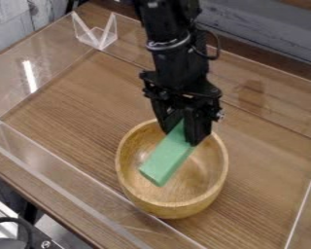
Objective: Put the green block in the brown bowl
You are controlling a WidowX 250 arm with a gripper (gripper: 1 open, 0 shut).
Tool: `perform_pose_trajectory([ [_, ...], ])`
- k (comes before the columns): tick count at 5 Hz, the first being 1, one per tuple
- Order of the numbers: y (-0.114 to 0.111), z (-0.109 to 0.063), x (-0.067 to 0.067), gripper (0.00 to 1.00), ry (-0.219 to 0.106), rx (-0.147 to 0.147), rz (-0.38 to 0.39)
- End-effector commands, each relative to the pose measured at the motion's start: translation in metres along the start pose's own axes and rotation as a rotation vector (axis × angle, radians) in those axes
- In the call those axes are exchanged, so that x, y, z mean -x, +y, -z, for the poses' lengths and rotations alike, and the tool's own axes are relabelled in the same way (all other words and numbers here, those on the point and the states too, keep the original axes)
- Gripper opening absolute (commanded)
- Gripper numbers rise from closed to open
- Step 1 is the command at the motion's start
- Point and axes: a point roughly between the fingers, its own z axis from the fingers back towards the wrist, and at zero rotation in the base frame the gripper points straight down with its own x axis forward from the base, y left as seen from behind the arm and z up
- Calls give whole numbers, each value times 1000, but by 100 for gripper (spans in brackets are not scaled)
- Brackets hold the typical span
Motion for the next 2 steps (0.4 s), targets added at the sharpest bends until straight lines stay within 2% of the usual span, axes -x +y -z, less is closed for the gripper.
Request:
perform_pose_trajectory([
  [1,4,-3,-4,0,-27,-3,-9],
  [2,7,-1,-5,0,-25,-2,-13],
])
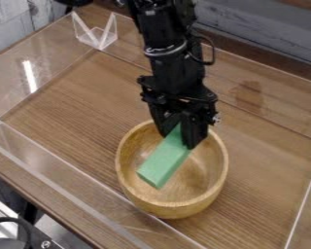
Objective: Put the green block in the brown bowl
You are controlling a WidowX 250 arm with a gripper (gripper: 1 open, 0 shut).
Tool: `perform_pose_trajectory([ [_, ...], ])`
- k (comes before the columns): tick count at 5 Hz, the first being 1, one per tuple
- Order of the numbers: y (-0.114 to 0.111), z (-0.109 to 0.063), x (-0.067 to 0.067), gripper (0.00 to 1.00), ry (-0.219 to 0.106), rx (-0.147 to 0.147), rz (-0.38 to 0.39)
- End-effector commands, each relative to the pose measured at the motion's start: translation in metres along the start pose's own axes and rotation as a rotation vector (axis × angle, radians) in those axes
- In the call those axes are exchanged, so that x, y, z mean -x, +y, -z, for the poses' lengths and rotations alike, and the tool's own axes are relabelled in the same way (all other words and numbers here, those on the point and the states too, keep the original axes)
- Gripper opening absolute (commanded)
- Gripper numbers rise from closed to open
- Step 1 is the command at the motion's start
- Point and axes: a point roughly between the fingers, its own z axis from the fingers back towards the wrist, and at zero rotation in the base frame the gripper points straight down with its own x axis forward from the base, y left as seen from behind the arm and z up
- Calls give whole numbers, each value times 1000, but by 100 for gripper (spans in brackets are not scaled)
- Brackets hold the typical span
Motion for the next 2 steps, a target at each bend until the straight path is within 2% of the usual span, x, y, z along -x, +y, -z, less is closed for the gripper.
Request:
perform_pose_trajectory([
  [1,3,-9,-6,100,-32,-5,-4],
  [2,5,-18,-7,100,-32,-6,-5],
])
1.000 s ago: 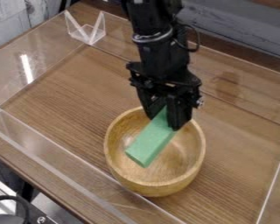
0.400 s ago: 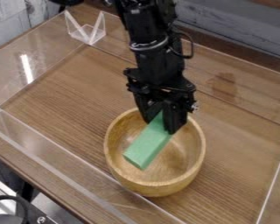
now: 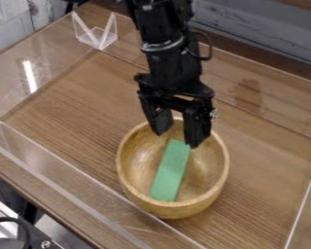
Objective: Put the green block in the brown bowl
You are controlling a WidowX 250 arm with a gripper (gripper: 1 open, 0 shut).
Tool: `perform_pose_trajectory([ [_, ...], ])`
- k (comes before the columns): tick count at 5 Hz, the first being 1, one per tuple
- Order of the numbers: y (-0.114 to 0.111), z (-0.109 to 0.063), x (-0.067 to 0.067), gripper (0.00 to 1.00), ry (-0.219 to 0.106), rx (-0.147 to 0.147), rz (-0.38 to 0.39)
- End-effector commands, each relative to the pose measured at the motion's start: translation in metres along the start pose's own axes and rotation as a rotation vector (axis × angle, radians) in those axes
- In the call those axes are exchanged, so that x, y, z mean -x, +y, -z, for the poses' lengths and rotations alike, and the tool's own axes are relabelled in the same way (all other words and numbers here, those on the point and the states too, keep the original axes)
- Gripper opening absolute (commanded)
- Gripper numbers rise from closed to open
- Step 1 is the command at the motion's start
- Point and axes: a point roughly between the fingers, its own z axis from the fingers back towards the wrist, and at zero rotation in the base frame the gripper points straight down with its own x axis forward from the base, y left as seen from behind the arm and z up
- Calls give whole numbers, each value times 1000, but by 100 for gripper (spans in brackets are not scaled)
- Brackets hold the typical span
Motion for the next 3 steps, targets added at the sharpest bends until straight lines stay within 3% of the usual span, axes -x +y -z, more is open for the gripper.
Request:
perform_pose_trajectory([
  [1,3,-23,-7,100,-51,-18,9],
  [2,7,-38,-6,100,-59,-29,6],
  [3,36,-81,-3,100,-93,-71,-16],
])
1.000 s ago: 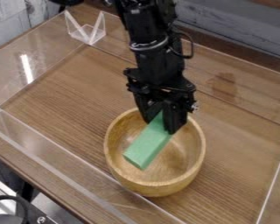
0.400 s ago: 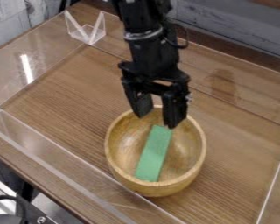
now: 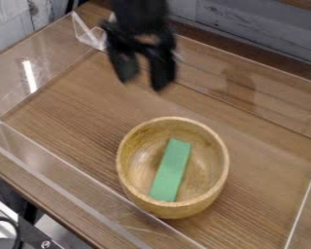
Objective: Put the green block in the brown bowl
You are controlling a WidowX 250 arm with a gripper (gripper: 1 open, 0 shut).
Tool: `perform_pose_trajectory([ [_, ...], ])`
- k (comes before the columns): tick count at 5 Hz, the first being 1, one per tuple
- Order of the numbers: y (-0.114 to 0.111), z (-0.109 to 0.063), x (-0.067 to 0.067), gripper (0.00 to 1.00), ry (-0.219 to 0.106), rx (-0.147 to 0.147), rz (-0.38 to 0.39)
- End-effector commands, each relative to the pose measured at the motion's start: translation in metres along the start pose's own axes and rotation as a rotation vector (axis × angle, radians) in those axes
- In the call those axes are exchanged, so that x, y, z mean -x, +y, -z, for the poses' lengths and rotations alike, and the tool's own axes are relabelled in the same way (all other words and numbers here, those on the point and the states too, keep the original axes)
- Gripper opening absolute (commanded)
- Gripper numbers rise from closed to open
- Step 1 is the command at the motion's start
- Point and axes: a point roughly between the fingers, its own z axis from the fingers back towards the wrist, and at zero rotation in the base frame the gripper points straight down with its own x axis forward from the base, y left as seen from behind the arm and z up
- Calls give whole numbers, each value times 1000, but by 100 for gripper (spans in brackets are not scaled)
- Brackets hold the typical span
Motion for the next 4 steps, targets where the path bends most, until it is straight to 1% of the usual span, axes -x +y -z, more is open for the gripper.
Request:
perform_pose_trajectory([
  [1,41,-48,-12,100,-109,-97,-48],
  [2,81,-60,-15,100,-136,-141,-68],
  [3,86,-60,-1,100,-133,-145,-56],
  [4,72,-56,9,100,-125,-141,-25],
])
